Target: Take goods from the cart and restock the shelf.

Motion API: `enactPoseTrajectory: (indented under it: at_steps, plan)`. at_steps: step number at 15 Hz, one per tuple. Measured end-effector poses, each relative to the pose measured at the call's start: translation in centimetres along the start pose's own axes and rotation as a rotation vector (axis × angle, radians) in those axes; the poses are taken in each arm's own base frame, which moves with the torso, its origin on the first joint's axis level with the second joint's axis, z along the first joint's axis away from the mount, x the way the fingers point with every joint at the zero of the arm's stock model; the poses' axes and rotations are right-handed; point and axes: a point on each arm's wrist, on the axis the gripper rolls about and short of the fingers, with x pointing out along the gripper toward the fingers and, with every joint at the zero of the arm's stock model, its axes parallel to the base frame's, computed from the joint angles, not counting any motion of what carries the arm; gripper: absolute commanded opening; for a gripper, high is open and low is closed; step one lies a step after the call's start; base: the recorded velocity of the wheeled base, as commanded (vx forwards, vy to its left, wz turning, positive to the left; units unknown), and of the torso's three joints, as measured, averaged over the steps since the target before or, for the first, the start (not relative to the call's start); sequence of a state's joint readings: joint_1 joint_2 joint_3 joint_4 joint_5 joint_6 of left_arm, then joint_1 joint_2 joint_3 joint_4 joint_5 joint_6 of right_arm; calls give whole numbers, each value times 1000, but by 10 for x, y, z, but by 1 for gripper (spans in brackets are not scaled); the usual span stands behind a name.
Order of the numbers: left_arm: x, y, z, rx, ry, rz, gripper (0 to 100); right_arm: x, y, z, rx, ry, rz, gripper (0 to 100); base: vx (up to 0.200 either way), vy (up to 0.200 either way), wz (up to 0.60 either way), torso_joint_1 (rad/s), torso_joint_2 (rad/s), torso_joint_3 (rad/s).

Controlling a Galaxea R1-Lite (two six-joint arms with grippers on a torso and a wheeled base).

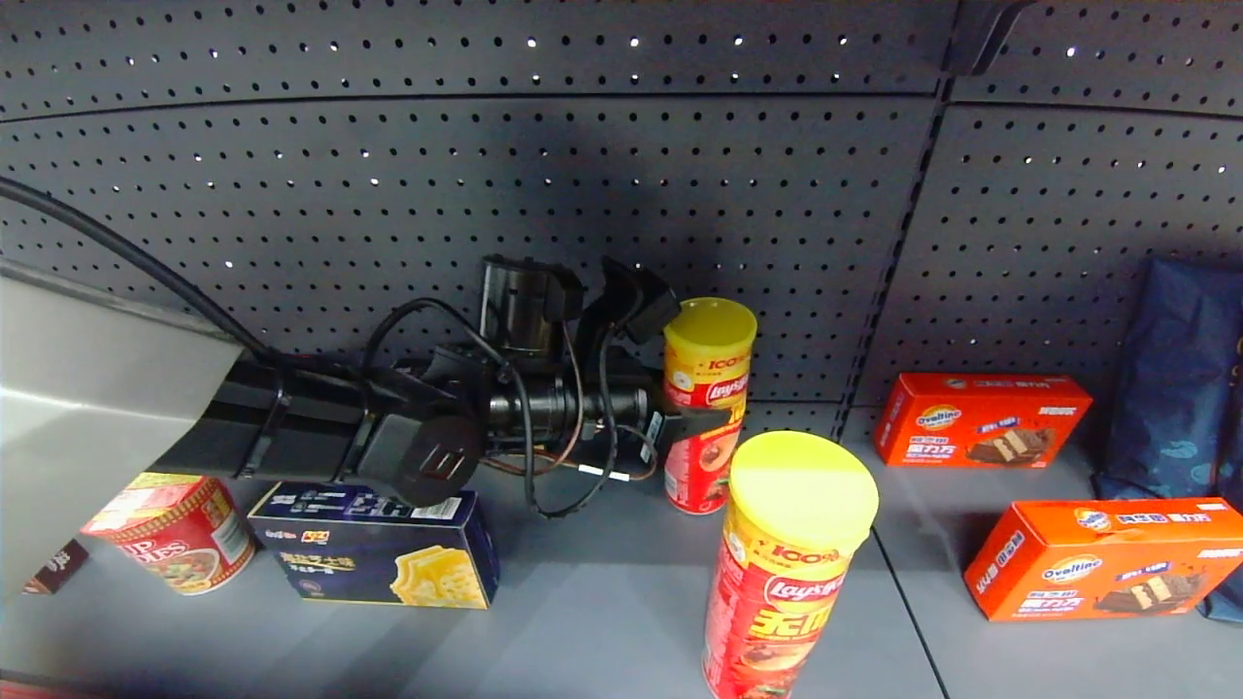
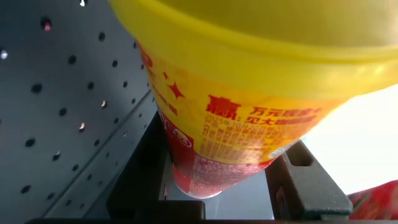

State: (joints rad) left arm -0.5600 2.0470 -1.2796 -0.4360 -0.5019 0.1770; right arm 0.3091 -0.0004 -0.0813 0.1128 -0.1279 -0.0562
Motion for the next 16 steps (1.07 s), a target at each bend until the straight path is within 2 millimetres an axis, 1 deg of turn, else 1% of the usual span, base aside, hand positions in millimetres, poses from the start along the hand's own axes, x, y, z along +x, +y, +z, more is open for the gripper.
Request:
enactPoseTrajectory:
  at_steps: [3,5,7,11,16]
  plan:
    - [1,5,4,-5,25,-2,0,0,0,0,0,0,1,100,0,0,0,0,0,0]
    - [5,9,13,6,0,3,0,0,0,0,0,0,1,100,0,0,0,0,0,0]
    - [10,9,16,12,-8,5,0,0,0,0,0,0,1,100,0,0,0,0,0,0]
    - [18,10,12,7,7,16,0,0,0,0,1,0,1,100,0,0,0,0,0,0]
    - [19,9,11,2,11,13,0,0,0,0,1,0,1,100,0,0,0,0,0,0]
